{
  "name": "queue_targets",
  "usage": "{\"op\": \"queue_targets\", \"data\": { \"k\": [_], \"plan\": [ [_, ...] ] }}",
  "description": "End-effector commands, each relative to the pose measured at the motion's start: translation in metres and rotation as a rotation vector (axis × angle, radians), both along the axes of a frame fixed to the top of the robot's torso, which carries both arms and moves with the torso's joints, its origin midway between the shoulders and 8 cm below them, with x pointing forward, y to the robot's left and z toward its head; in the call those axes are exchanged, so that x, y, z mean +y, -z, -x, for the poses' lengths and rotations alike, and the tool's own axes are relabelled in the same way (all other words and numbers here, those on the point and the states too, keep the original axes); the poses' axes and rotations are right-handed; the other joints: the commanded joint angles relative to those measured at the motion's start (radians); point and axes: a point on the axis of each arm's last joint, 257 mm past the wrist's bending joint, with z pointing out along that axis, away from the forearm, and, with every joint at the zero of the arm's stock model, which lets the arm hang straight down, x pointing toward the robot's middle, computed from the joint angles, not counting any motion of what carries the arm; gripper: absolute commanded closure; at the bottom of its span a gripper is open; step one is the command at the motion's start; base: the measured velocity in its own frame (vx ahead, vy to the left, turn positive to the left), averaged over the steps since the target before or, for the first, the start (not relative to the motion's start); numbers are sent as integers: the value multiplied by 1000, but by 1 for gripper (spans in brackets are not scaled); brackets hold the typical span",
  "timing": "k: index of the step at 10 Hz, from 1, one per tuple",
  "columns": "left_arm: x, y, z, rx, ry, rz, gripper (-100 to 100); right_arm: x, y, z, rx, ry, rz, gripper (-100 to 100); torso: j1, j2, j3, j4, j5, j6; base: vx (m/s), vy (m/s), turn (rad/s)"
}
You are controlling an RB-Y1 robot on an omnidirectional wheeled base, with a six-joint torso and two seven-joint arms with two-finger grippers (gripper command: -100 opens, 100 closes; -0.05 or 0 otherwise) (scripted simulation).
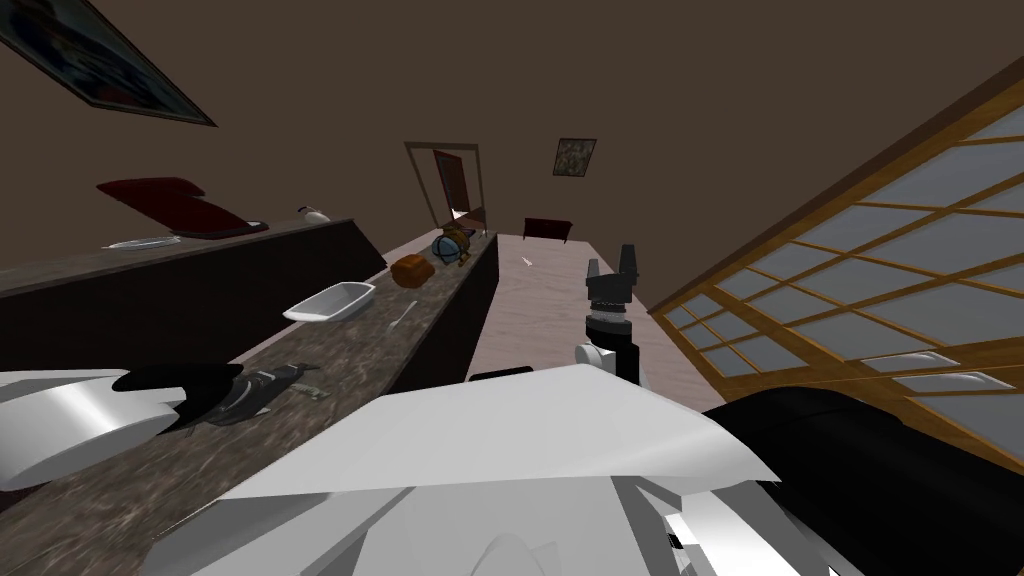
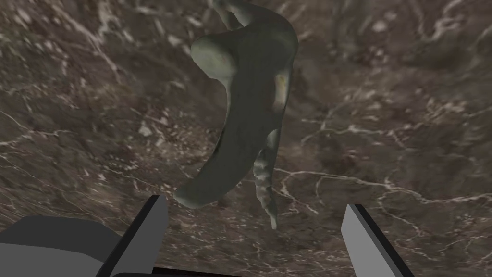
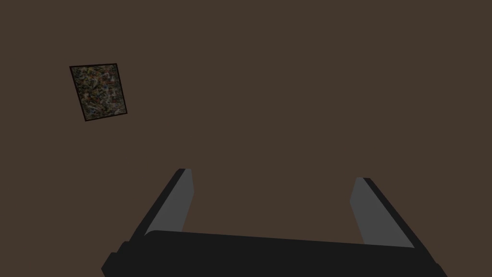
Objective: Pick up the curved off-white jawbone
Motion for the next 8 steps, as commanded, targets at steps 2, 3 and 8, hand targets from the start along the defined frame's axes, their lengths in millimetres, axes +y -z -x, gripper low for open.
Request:
{"op": "queue_targets", "data": {
  "k": [2,3,8],
  "plan": [
    [3,4,5,-10,-5,8,-100,0,0,0,0,0,0,0,-1,0,0,0,0,0,9,-5,-42],
    [4,6,11,0,-9,8,-100,0,0,0,0,0,0,0,-1,-1,-1,0,0,0,25,-13,-35],
    [13,17,33,1,-28,18,-100,0,0,0,0,0,0,0,-2,-2,-1,-1,-1,0,28,-14,-38]
  ]
}}
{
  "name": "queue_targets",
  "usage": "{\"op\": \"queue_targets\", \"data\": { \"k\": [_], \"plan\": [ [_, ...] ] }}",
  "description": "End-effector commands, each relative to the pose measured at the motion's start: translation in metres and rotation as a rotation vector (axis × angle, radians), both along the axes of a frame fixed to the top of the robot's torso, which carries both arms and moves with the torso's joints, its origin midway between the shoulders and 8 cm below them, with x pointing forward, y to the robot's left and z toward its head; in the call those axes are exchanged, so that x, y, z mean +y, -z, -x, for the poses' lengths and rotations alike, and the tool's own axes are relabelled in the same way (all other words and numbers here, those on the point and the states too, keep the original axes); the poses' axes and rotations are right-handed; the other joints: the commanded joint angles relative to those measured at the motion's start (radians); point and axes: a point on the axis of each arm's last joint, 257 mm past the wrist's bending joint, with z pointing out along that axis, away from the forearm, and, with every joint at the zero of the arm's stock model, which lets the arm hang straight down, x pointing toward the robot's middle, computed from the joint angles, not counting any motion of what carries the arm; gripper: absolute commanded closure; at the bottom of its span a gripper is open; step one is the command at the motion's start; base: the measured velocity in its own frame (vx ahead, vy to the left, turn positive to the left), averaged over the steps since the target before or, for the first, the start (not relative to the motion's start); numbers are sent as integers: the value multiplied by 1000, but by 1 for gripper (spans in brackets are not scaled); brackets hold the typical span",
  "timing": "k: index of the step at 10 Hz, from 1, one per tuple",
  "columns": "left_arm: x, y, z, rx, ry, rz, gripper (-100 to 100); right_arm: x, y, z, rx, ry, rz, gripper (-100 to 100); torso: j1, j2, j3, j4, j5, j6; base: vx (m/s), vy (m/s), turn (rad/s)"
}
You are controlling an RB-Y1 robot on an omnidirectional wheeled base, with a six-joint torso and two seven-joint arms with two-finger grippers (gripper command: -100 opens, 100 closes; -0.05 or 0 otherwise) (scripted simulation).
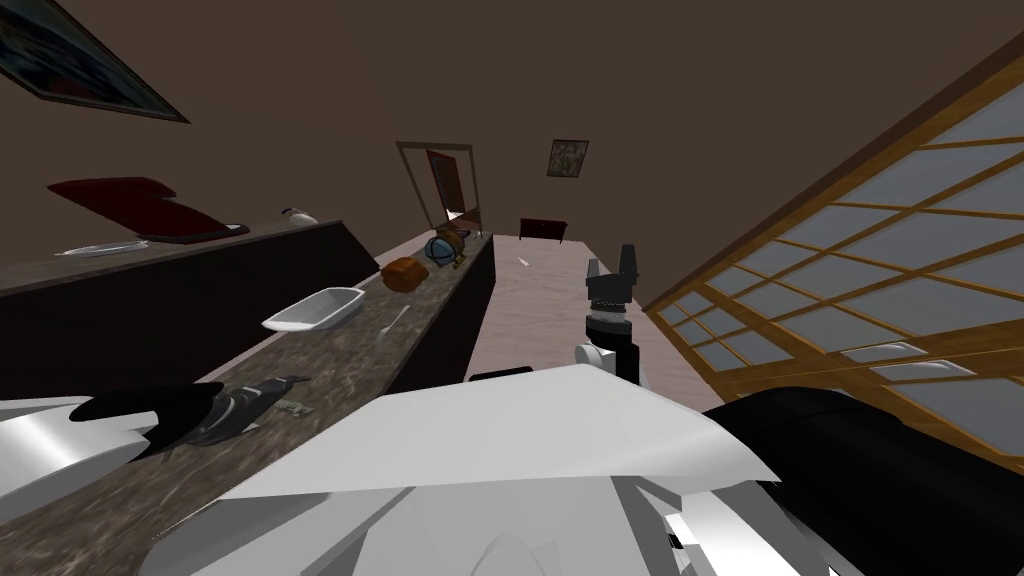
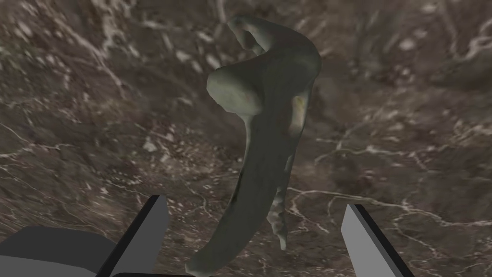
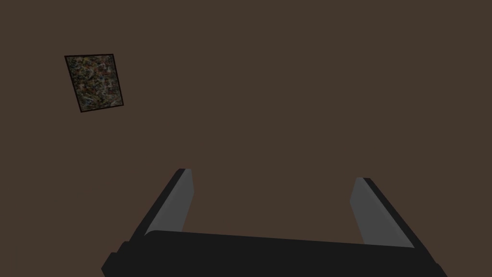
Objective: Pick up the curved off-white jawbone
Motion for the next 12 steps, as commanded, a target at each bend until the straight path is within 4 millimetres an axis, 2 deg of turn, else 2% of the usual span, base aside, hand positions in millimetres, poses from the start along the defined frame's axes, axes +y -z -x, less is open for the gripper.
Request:
{"op": "queue_targets", "data": {
  "k": [1,2,3,4,5,6,7,8,10,11,12],
  "plan": [
    [5,0,1,-20,-2,0,-100,0,0,0,0,0,0,0,0,0,0,0,0,0,36,-22,-74],
    [6,5,14,4,-10,1,-100,0,0,0,0,0,0,0,-1,-1,0,0,0,1,30,-19,-32],
    [11,5,17,-13,-14,2,-100,0,0,0,0,0,0,0,-1,0,0,0,0,0,34,-15,-60],
    [12,8,28,6,-22,2,-100,0,0,0,0,0,0,0,0,-1,0,0,0,0,29,-13,-37],
    [17,7,29,-14,-24,1,-100,0,0,0,0,0,0,0,0,0,0,0,0,0,36,-14,-51],
    [18,10,40,6,-32,1,-100,0,0,0,0,0,0,0,0,-1,0,0,0,0,30,-15,-36],
    [23,7,39,-18,-33,-2,-100,0,0,0,0,0,0,0,0,-1,0,0,0,0,35,-22,-67],
    [25,11,53,7,-42,-2,-100,0,0,0,0,0,0,0,-1,-1,0,0,0,0,31,-15,-34],
    [30,8,54,-14,-44,-6,-100,0,0,0,0,0,0,0,0,1,0,0,0,0,17,-8,-33],
    [31,11,66,7,-52,-6,-100,0,0,0,0,0,0,0,0,0,0,0,0,0,23,-10,-39],
    [31,11,66,7,-52,-6,-100,0,0,0,0,0,0,0,0,0,0,0,0,0,11,-4,10]
  ]
}}
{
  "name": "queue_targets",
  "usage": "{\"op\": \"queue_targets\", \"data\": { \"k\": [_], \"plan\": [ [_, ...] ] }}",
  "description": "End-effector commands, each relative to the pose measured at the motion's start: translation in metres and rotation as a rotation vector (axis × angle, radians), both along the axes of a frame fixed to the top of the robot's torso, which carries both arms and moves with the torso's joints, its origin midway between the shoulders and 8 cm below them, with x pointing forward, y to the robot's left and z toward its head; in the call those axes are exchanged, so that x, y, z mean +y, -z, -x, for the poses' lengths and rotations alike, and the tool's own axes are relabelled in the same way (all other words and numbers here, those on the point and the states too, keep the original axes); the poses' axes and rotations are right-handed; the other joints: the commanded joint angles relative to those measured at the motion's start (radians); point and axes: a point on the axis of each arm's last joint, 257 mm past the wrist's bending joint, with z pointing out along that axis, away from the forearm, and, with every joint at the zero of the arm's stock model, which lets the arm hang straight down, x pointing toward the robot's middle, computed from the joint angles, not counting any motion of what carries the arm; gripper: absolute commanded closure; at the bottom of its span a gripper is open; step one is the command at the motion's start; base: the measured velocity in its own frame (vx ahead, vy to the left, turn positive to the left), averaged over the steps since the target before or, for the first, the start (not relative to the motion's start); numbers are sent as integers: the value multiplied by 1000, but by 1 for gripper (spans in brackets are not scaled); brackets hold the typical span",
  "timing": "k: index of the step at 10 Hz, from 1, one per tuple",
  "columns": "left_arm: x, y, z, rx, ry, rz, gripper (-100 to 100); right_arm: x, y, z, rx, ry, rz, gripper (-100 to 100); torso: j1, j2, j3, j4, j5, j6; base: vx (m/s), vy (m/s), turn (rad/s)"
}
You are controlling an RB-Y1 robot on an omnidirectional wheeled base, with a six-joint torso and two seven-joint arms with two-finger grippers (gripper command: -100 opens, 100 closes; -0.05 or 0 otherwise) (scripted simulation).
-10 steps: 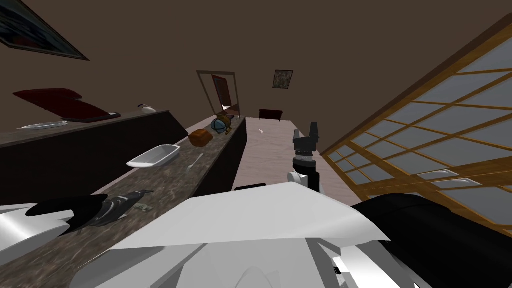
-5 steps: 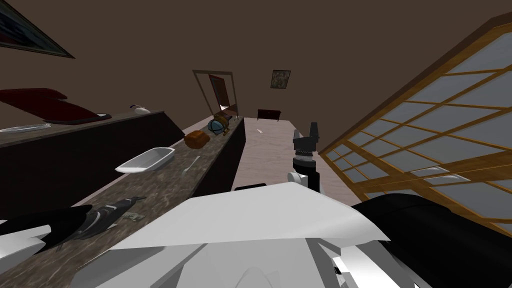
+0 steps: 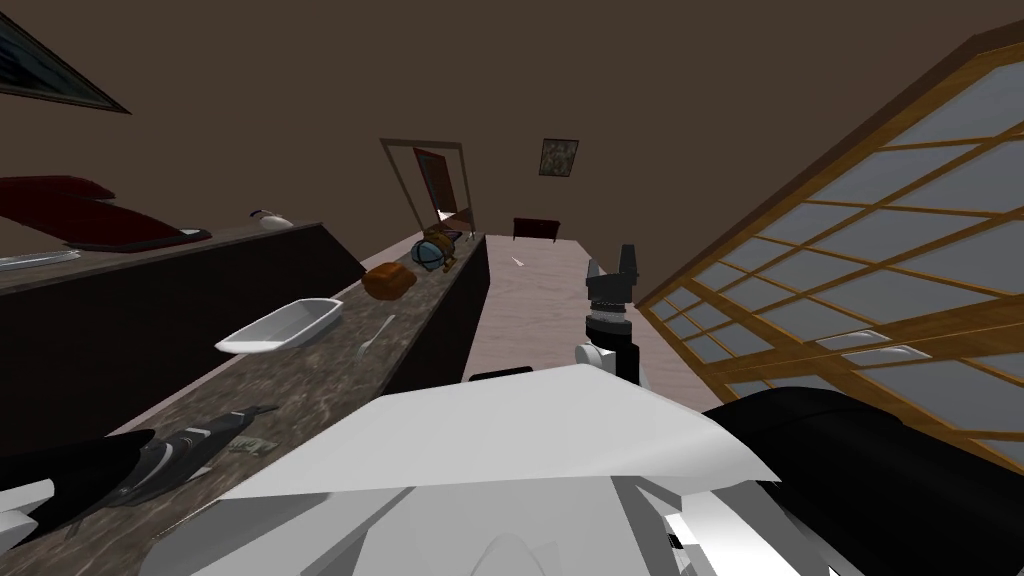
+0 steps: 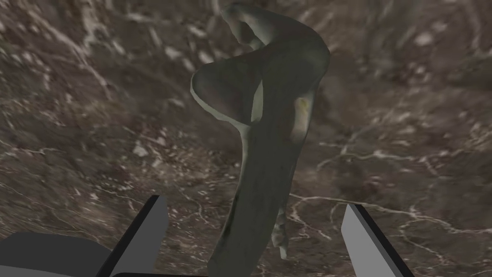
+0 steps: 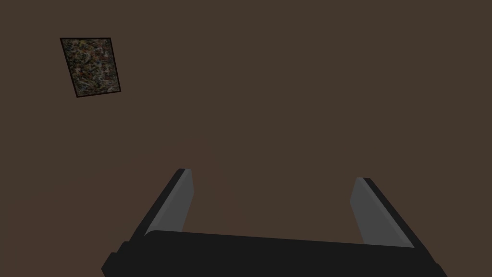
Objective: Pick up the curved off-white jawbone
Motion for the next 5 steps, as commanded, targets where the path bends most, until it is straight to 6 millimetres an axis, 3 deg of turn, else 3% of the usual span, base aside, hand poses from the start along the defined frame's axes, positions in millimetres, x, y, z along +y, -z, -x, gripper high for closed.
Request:
{"op": "queue_targets", "data": {
  "k": [1,5],
  "plan": [
    [6,-3,2,-19,-1,-8,-100,0,0,0,0,0,0,0,0,0,0,0,0,0,29,-11,-61],
    [14,-2,28,5,-18,-15,-100,0,0,0,0,0,0,0,-1,-1,-1,0,0,0,26,-12,-34]
  ]
}}
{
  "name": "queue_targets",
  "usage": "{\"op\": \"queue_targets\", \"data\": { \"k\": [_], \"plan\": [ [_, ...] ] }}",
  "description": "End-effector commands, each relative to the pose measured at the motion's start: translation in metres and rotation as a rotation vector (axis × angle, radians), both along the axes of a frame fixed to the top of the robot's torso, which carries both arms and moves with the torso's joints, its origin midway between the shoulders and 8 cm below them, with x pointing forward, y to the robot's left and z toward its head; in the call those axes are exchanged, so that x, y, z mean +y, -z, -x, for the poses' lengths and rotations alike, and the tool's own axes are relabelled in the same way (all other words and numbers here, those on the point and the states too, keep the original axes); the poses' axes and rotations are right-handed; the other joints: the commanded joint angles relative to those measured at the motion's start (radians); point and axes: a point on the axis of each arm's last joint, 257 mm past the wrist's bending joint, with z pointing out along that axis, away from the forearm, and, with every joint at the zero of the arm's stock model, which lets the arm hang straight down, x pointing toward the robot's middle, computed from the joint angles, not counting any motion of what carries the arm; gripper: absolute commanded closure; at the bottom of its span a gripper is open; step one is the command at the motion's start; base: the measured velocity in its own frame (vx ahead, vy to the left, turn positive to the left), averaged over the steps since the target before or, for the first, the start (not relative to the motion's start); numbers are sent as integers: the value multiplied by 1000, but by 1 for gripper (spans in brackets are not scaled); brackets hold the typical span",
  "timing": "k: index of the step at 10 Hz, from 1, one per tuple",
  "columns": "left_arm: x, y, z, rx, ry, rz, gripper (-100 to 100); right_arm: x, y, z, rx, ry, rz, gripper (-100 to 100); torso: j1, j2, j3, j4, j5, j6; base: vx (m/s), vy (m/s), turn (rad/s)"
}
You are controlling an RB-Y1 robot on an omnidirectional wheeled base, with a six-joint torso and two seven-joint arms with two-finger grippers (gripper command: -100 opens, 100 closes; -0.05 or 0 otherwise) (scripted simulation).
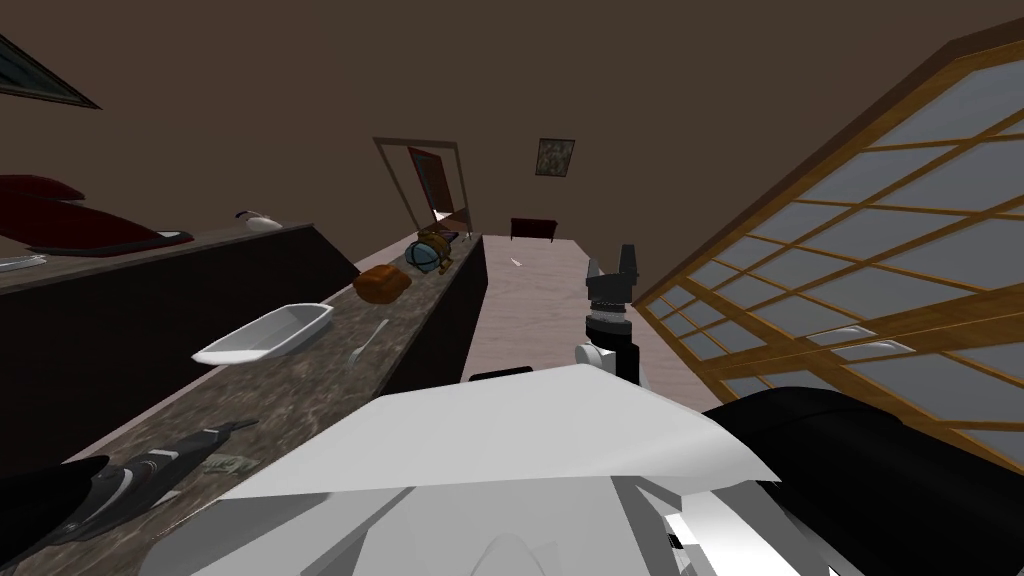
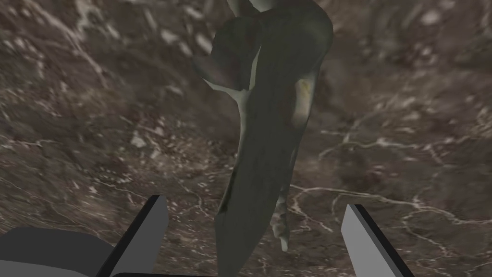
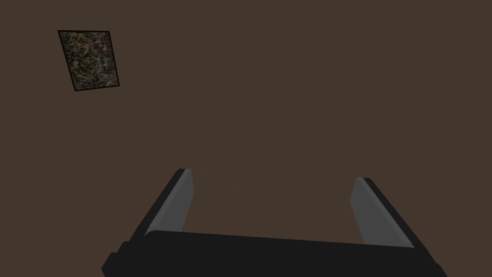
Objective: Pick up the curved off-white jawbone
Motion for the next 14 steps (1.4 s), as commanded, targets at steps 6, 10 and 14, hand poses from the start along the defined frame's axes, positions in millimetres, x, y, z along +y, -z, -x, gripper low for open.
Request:
{"op": "queue_targets", "data": {
  "k": [6,10,14],
  "plan": [
    [1,-1,1,1,-3,-3,100,0,0,0,0,0,0,0,4,0,0,0,4,1,0,1,3],
    [-14,5,-19,13,13,13,100,0,0,0,0,0,0,0,6,4,1,-1,9,-1,-31,15,43],
    [-26,8,-31,35,24,21,100,0,0,0,0,0,0,0,7,5,2,-1,11,-2,-27,13,47]
  ]
}}
